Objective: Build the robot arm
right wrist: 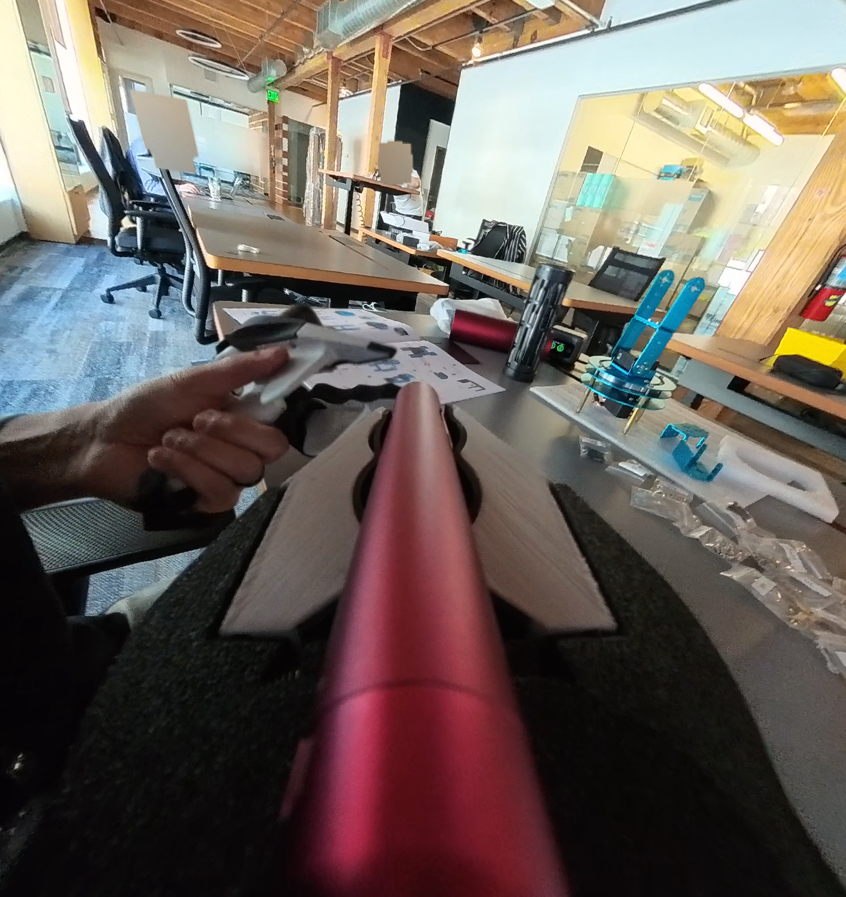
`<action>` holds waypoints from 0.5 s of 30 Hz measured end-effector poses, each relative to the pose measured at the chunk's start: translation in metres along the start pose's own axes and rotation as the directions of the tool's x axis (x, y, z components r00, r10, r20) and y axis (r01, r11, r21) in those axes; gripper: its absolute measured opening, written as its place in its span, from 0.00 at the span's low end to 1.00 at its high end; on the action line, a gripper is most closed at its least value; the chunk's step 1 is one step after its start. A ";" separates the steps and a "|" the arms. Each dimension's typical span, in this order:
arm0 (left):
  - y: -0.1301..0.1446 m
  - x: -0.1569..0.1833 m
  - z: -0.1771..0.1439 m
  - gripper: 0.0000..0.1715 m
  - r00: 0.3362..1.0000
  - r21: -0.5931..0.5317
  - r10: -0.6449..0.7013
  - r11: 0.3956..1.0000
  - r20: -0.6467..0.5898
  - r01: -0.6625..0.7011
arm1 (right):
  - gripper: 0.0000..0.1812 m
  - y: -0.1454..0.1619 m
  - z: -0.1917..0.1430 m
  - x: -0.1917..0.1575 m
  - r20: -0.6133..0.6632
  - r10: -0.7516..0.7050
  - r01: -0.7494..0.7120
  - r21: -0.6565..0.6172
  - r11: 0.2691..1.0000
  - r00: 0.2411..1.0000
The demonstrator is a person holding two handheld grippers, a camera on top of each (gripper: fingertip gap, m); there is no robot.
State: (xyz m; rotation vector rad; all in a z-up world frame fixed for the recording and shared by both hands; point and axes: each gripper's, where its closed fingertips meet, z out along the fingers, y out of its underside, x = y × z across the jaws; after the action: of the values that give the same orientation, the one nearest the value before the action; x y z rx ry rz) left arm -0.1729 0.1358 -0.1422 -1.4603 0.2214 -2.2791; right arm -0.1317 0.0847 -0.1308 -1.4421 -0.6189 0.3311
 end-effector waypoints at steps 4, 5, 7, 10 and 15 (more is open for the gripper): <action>0.017 -0.019 -0.003 0.16 0.903 -0.212 0.400 0.907 0.155 -0.365 | 0.12 0.002 0.001 0.006 0.045 0.138 -0.138 0.010 0.990 0.989; 0.019 -0.021 -0.003 0.16 0.850 -0.266 0.499 0.854 0.173 -0.447 | 0.12 0.003 0.001 0.007 0.059 0.174 -0.174 0.009 0.985 0.983; 0.022 -0.028 -0.003 0.16 0.680 -0.382 0.705 0.696 0.203 -0.608 | 0.12 0.004 0.002 0.010 0.068 0.226 -0.227 0.011 0.974 0.972; 0.018 -0.036 -0.002 0.16 0.366 -0.513 0.909 0.416 0.202 -0.750 | 0.12 0.008 0.003 0.013 0.078 0.266 -0.266 -0.001 0.964 0.961; 0.026 -0.039 0.003 0.13 0.095 -0.604 0.990 0.142 0.108 -0.784 | 0.12 0.015 0.010 0.010 0.083 0.272 -0.270 -0.038 0.962 0.959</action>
State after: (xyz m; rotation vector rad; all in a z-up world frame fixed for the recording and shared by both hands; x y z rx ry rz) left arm -0.1491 0.1299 -0.1824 -1.3470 1.1633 -0.7095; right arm -0.1270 0.1004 -0.1430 -1.5471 -0.4963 0.6061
